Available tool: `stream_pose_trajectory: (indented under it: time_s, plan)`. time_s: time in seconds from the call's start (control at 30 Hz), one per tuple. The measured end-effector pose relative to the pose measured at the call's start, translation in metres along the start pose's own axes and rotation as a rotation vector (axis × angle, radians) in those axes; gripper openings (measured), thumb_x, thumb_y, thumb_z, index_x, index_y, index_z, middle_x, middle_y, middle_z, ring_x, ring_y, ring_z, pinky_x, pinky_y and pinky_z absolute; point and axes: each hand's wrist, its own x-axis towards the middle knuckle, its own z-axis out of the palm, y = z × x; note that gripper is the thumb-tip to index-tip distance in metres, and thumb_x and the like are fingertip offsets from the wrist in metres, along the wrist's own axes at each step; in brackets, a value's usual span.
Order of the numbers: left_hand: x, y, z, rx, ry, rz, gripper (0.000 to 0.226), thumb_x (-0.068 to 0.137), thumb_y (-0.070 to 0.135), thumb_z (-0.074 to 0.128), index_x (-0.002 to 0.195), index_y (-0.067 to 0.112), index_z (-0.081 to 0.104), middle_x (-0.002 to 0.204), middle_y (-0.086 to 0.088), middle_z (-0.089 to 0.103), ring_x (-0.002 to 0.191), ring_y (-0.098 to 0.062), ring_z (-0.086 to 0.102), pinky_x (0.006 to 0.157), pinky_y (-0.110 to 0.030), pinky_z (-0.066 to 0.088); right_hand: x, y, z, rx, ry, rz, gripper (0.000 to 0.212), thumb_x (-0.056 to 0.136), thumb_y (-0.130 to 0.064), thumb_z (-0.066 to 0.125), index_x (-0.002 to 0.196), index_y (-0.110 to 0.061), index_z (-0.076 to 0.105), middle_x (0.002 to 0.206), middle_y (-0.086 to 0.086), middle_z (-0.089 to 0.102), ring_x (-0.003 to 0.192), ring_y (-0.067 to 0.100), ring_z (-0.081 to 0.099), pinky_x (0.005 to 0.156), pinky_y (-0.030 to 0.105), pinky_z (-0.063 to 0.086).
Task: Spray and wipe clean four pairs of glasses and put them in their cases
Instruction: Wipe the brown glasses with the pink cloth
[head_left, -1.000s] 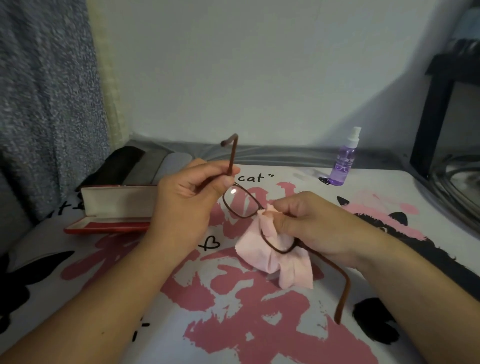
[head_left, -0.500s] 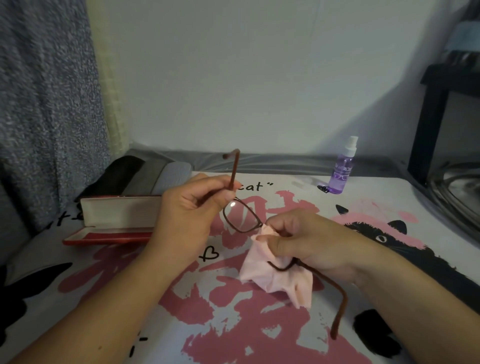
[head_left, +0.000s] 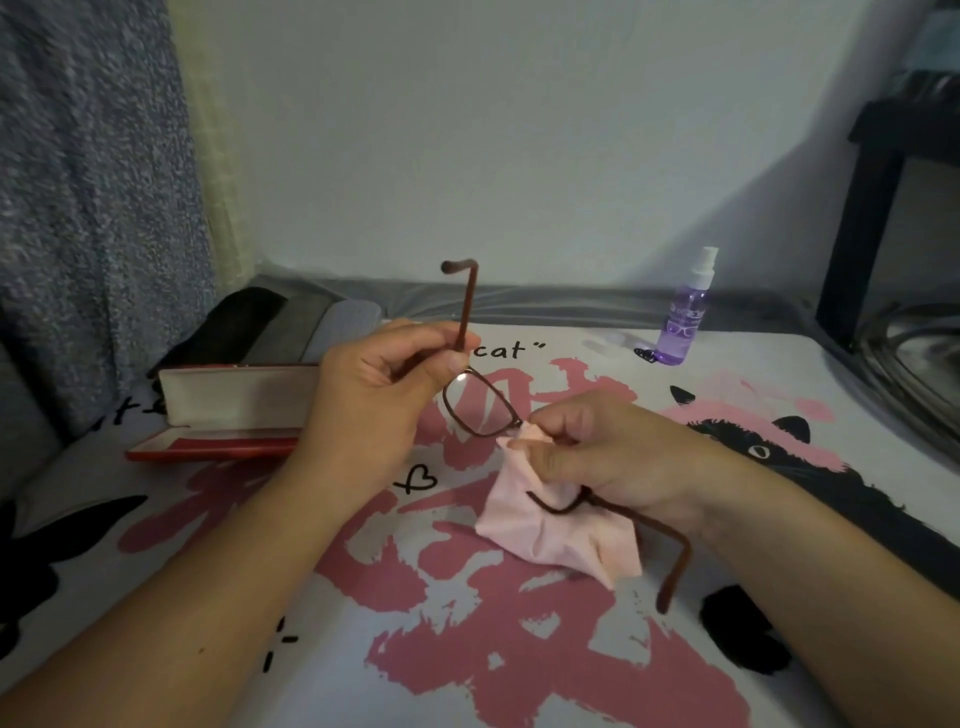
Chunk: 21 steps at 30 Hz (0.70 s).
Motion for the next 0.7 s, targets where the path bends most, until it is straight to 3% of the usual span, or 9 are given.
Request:
stream_pose_trajectory:
  time_s: [0.1,0.2,0.27,0.37,0.43,0.57,0.6,0.7]
  plan:
    - [0.001,0.003,-0.002,-0.007,0.011,-0.010,0.022,0.087,0.000,0.071,0.097,0.018,0.077,0.095,-0.001,0.077,0.093,-0.012,0.073,0.087,-0.019,0.055,0.003,0.004,-0.001,-0.081,0.036,-0.020,0.032,0.100,-0.029,0.057,0.077,-0.011,0.069,0.073,-0.005,0.066,0.070,0.007,0.058,0.073,0.027,0.047]
    - [0.005,0.006,-0.008,-0.011,0.053,-0.005,0.026,0.087,0.003,0.072,0.095,0.028,0.077,0.095,0.004,0.077,0.093,-0.010,0.073,0.085,-0.017,0.054,0.000,0.003,-0.007,0.137,-0.078,-0.011,0.016,0.101,-0.004,0.053,0.098,0.003,0.067,0.089,0.010,0.069,0.084,0.017,0.064,0.081,0.030,0.052]
    - [0.005,0.006,-0.011,-0.005,0.051,0.001,0.026,0.087,0.004,0.073,0.095,0.029,0.077,0.096,0.005,0.077,0.094,-0.010,0.073,0.085,-0.017,0.055,-0.003,0.001,-0.013,0.233,-0.193,0.009,0.022,0.095,0.014,0.050,0.101,0.002,0.067,0.090,0.008,0.072,0.083,0.015,0.068,0.075,0.023,0.053]
    - [0.002,0.008,-0.007,0.004,0.004,0.006,0.028,0.086,0.001,0.073,0.095,0.027,0.077,0.095,0.000,0.076,0.093,-0.011,0.072,0.087,-0.019,0.055,-0.004,0.002,-0.015,0.177,-0.248,0.091,0.029,0.090,0.020,0.053,0.097,-0.002,0.070,0.087,0.009,0.074,0.080,0.018,0.071,0.075,0.029,0.057]
    - [0.001,0.008,-0.005,-0.010,-0.018,-0.002,0.028,0.086,0.000,0.072,0.094,0.026,0.076,0.095,0.001,0.077,0.093,-0.010,0.073,0.086,-0.018,0.054,-0.003,0.003,-0.013,0.058,-0.192,0.119,0.030,0.087,0.019,0.060,0.092,-0.007,0.073,0.085,0.011,0.074,0.080,0.021,0.070,0.079,0.035,0.056]
    - [0.001,0.009,-0.004,-0.060,-0.004,-0.049,0.024,0.087,0.002,0.071,0.095,0.024,0.076,0.097,0.006,0.078,0.094,-0.008,0.073,0.085,-0.016,0.054,-0.004,0.001,-0.004,-0.052,-0.035,0.086,0.014,0.085,0.008,0.071,0.089,-0.005,0.074,0.082,0.018,0.074,0.073,0.021,0.067,0.069,0.031,0.055]
    - [0.001,0.009,-0.003,-0.064,0.001,-0.059,0.023,0.087,0.002,0.071,0.095,0.023,0.076,0.097,0.006,0.078,0.095,-0.009,0.073,0.086,-0.016,0.054,-0.003,0.000,0.000,-0.049,-0.013,0.070,0.011,0.086,0.002,0.073,0.083,-0.009,0.074,0.078,0.015,0.073,0.070,0.019,0.066,0.065,0.028,0.054]
    - [0.001,0.007,-0.003,-0.065,0.008,-0.084,0.023,0.088,0.002,0.069,0.096,0.023,0.076,0.098,0.005,0.078,0.097,-0.010,0.073,0.087,-0.017,0.055,0.000,-0.001,0.006,-0.045,0.057,0.056,0.032,0.090,-0.016,0.074,0.059,-0.023,0.069,0.058,-0.007,0.063,0.055,0.005,0.056,0.054,0.019,0.045]
